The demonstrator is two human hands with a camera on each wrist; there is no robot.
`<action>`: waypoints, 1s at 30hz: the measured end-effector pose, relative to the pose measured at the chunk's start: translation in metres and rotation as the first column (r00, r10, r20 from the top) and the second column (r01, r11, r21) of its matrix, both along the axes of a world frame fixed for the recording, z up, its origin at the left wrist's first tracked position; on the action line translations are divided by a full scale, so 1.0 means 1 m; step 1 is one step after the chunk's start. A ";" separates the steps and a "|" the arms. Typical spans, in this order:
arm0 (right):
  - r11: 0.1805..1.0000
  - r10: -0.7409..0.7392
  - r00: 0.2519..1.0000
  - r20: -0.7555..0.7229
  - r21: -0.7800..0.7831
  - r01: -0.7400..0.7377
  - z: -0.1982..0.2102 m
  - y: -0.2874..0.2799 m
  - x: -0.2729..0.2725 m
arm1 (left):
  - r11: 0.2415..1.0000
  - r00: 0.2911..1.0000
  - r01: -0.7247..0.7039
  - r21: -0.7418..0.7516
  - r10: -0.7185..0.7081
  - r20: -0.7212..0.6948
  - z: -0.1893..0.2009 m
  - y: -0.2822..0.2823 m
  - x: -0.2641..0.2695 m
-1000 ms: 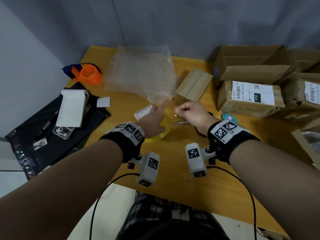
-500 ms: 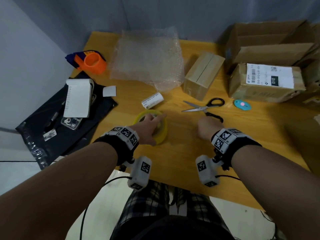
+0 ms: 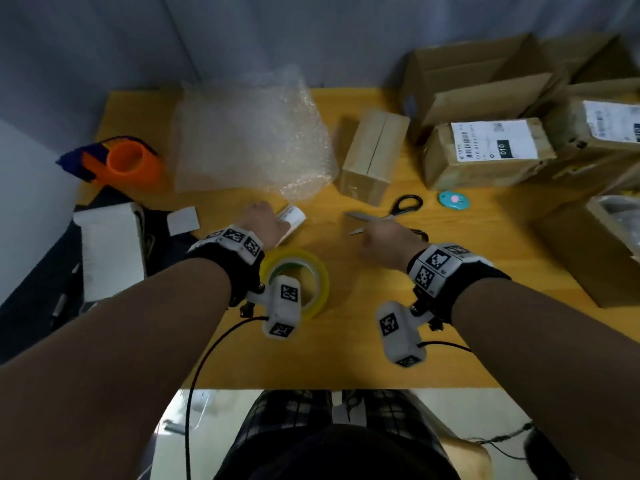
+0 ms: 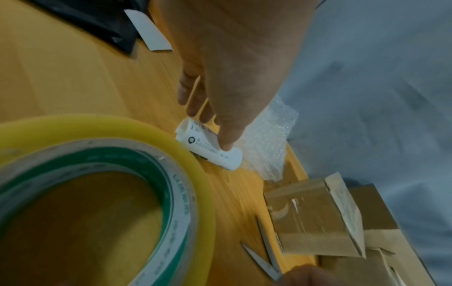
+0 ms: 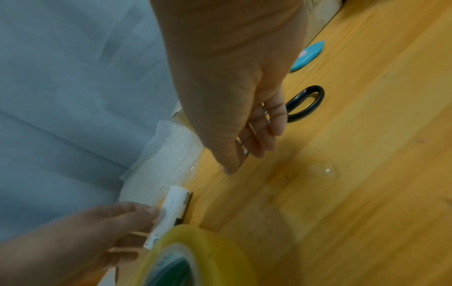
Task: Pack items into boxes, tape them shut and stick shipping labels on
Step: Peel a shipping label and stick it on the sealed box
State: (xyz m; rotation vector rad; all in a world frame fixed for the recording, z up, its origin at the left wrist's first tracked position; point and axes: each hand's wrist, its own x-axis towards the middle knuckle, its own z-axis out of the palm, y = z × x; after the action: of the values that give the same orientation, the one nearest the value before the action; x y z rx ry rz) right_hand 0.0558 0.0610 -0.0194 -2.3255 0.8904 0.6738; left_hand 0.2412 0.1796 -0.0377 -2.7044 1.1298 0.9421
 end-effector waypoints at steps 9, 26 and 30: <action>0.926 -0.373 0.866 0.334 0.193 0.325 0.011 0.004 0.040 | 0.984 0.974 0.172 -0.037 -0.175 -0.146 0.005 -0.017 0.012; 0.774 -0.605 0.688 0.401 0.499 0.390 0.012 -0.011 0.028 | 0.941 0.849 -0.132 -0.311 -0.055 -0.526 0.029 -0.033 -0.016; 0.770 -0.631 0.552 0.546 0.527 0.360 0.032 -0.022 0.027 | 0.921 0.771 -0.222 -0.320 -0.035 -0.636 0.064 -0.043 -0.022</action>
State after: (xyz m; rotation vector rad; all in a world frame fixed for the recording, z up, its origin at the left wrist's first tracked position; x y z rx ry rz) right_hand 0.0825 0.0387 0.0126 -1.6188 0.8959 -0.3014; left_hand 0.2189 0.1366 0.0266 -2.8192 1.3991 1.9538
